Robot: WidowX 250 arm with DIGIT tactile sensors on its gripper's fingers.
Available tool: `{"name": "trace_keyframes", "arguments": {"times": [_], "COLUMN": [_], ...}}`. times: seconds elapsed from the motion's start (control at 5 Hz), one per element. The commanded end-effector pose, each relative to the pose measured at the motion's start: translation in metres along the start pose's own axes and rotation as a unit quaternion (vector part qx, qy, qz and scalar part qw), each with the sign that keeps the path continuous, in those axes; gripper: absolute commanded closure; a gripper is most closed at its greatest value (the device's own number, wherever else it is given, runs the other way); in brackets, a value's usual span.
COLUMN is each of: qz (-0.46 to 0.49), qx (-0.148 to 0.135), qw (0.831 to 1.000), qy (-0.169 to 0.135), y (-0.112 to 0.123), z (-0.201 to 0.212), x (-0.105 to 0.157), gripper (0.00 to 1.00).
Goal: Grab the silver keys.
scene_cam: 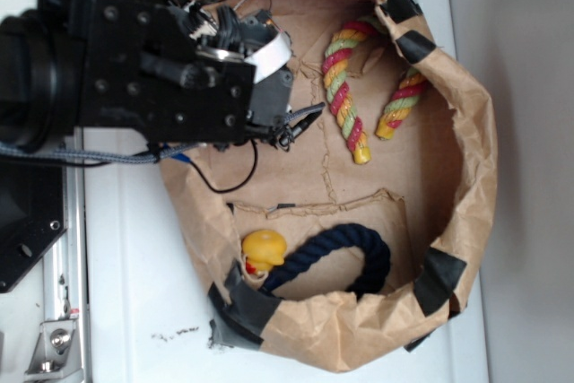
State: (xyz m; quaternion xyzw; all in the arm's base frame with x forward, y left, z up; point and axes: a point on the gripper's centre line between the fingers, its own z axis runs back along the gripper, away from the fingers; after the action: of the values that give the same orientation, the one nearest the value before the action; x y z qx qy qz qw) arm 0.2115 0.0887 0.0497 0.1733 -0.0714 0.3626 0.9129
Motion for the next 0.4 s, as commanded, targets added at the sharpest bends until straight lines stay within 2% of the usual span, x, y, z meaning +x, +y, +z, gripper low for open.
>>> {"name": "trace_keyframes", "arguments": {"times": [0.0, 0.2], "qz": [0.060, 0.106], "qx": [0.014, 0.018], "qw": [0.998, 0.994], "qy": [-0.006, 0.003], "y": [0.0201, 0.0299], "z": [-0.0075, -0.0073], "x": [0.0153, 0.0172], "gripper": [0.00, 0.00]}}
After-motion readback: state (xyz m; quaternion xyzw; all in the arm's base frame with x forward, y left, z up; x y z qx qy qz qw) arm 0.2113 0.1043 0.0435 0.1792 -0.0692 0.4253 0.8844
